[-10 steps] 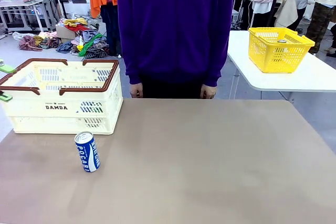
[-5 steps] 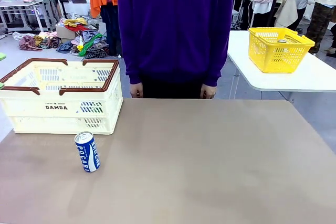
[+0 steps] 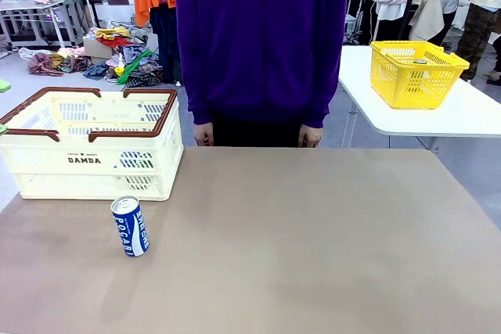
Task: Place the drinks into the Shopping basket.
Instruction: Pick up one drink and place it into the Shopping basket.
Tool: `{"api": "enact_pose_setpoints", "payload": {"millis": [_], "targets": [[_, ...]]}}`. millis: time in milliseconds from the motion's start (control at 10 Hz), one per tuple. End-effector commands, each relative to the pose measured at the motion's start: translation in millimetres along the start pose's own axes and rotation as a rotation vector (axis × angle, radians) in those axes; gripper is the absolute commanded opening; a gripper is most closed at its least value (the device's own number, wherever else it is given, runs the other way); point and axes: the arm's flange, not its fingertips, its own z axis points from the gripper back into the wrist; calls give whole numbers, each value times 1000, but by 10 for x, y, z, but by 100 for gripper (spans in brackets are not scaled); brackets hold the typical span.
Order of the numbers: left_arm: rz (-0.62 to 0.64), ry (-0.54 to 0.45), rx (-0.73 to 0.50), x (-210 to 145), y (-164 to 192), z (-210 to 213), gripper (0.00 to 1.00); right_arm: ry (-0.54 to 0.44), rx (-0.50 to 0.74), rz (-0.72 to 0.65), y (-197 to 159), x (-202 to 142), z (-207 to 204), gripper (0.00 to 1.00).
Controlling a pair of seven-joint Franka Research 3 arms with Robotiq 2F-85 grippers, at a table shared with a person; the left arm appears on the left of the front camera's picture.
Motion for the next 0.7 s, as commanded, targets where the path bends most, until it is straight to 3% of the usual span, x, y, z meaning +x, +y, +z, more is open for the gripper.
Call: {"api": "enact_pose_setpoints", "payload": {"millis": [0, 500, 600], "targets": [[12, 1, -5, -21, -24, 5, 100, 0, 10, -11, 63, -11, 4, 100], [0, 0, 0, 0, 0, 1, 100, 0, 10, -11, 63, -11, 4, 100], [137, -139, 210, -107, -295, -263, 100, 0, 10, -11, 63, -11, 4, 100]]}}
